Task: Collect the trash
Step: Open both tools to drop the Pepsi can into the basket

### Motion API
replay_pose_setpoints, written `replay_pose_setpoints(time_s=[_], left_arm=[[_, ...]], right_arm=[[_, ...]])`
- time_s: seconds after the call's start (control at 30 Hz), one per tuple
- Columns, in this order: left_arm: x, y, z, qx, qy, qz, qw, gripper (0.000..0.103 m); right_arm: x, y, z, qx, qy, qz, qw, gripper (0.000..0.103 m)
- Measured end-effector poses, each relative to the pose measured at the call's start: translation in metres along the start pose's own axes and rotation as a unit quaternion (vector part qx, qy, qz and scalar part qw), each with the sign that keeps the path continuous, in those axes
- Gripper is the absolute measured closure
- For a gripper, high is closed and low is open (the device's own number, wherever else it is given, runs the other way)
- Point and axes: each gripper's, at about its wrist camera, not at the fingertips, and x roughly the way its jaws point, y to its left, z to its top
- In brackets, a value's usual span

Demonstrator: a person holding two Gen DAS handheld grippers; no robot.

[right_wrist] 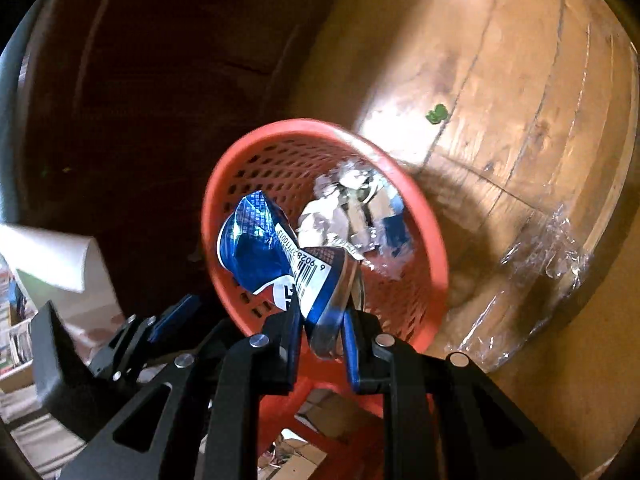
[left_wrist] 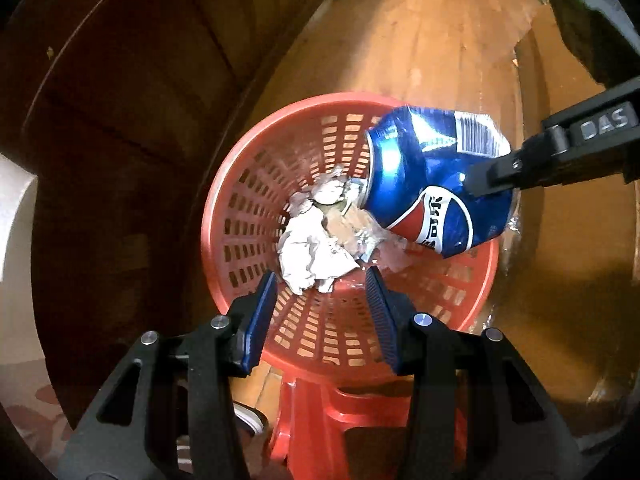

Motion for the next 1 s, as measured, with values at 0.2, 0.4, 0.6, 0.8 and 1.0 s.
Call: replay_pose_setpoints(time_s=[0.2, 0.4, 0.6, 0.8, 1.0], left_arm=[[0.005, -0.005, -0.001, 0.008, 0.007, -0.017, 0.9998, 0.045], [0.016, -0.01, -0.006, 0.022, 0.023, -0.024, 0.9992, 0.032], [0.013, -0.007, -0.005, 0.026, 0.013, -0.016, 0.9995, 0.029], [0.007, 0.006, -0.006, 0.011, 0.02, -0.001, 0.9997, 0.029], [-0.025, 0.039, -0.004, -0.047, 0.01, 0.028, 0.9984, 0.028]], right_arm=[[0.037, -0.001, 0.001, -0.002, 0.028, -0.012, 1.0, 0.084], [0.064, -0.003, -0.001, 0.003, 0.044, -0.021, 0.999, 0.077], [0.058, -0.01, 0.001, 0.021, 0.026, -0.027, 0.999, 0.059], [0.034, 0.005, -0.001, -0.005, 0.006, -0.036, 0.999, 0.054], [-0.017, 0.056, -0.014, -0.085, -0.051, -0.064, 0.993, 0.033]])
